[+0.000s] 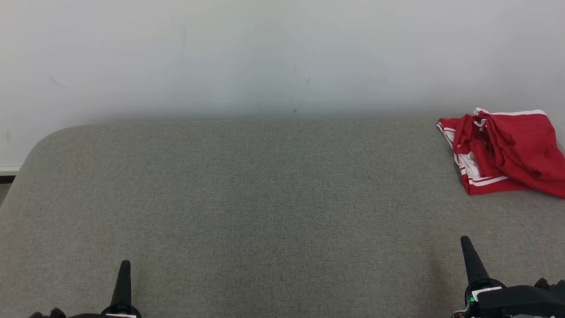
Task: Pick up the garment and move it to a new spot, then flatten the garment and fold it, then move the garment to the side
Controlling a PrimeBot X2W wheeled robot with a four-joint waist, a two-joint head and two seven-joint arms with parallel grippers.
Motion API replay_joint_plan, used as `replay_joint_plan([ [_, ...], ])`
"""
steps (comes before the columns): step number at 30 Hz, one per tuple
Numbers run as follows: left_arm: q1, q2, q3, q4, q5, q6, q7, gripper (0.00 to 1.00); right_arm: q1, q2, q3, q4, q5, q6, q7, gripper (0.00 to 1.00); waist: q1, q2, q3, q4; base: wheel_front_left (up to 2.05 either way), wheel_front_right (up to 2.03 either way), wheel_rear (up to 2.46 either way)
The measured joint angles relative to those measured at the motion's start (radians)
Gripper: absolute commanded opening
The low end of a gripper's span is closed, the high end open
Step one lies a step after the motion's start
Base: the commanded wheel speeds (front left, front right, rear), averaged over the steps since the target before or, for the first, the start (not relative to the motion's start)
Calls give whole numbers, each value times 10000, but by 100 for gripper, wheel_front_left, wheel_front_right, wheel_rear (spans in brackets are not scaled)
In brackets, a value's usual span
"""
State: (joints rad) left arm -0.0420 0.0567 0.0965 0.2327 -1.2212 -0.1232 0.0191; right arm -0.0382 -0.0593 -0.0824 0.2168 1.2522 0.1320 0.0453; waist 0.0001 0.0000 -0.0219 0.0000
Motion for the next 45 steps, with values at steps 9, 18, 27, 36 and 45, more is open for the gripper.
replay_joint_plan([
  [9,-106,-12,36,27,-813,-2,194,0,-140,23,-71,63,756,0,161,0,0,0,46,0,0,0,0],
  [18,-233,-19,73,56,-1565,-8,399,0,-271,36,-136,115,1446,0,267,0,0,0,92,0,0,0,0],
  [27,-371,-27,100,71,-2276,-12,569,0,-415,50,-198,167,2104,0,426,0,0,0,138,0,0,0,0],
  [36,-471,-42,132,94,-3058,-15,754,0,-535,63,-255,226,2790,-2,548,0,0,0,189,0,0,0,0],
  [45,-600,-50,153,119,-3674,-59,903,0,-648,73,-303,270,3356,-2,658,0,0,0,235,0,0,0,0],
])
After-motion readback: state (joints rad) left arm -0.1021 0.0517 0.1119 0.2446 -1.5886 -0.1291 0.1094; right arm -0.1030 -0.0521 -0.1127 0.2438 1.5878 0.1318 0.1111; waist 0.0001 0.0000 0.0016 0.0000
